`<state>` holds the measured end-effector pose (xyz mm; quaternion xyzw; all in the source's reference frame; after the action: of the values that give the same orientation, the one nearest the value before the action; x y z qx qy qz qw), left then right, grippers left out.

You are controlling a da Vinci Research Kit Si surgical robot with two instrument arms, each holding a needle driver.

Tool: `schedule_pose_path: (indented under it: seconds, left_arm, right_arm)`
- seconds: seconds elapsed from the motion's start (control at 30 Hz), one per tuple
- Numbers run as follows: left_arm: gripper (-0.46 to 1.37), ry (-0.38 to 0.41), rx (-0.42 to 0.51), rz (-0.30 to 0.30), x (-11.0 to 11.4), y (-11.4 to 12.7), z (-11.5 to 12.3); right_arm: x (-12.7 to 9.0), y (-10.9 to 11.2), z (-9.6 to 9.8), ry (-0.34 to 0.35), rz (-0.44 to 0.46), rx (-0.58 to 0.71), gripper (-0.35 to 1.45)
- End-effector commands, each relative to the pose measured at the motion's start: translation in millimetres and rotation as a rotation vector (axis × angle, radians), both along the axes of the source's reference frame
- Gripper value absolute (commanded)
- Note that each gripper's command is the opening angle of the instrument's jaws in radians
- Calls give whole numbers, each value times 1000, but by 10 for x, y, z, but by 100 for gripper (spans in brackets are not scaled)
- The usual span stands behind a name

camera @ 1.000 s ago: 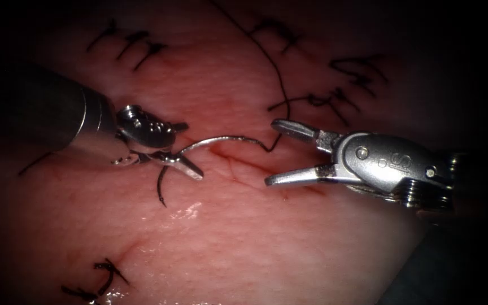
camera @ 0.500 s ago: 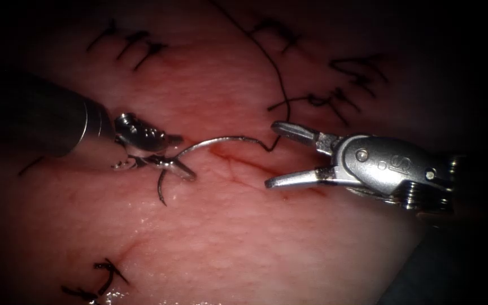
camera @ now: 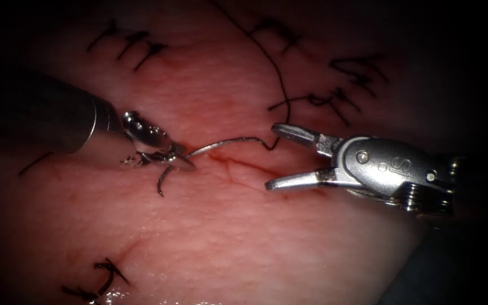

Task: Wound Closure
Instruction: Pick up the needle with the left grasper, then pass the needle from the left to the right gripper.

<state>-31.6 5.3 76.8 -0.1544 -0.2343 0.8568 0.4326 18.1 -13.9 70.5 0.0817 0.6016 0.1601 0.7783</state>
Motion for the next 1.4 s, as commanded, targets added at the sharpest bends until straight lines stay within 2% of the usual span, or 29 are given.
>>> schedule_pose_path:
  seconds: [0.03, 0.2, 0.37, 0.6, 0.8, 1.0, 1.13, 1.4]
  left_arm:
    - [-35, -8, 5, 1, 0, 1, 0]
    - [-35, -14, 11, 8, 2, 5, 0]
    - [-35, 24, 14, -63, 6, 13, -6]
    - [-35, 17, -15, -111, 9, 22, -16]
    - [-35, -42, -21, -226, 7, 27, -28]
    - [-35, -116, -30, -293, 4, 33, -40]
    - [-35, -175, -46, -369, 2, 39, -49]
    - [-35, -270, -75, -466, -6, 42, -61]
  right_arm:
    - [0, 0, 0, 0, -1, 0, 90]
    - [0, 0, -1, 1, -1, 0, 90]
    - [0, -1, -1, 3, 1, 0, 90]
    - [0, -1, -1, 7, 5, -2, 91]
    - [0, -2, 0, 12, 13, 11, 90]
    - [1, -7, 5, 14, 18, 30, 89]
    - [2, -11, 12, 16, 26, 53, 90]
    - [1, -18, 25, 20, 49, 124, 88]
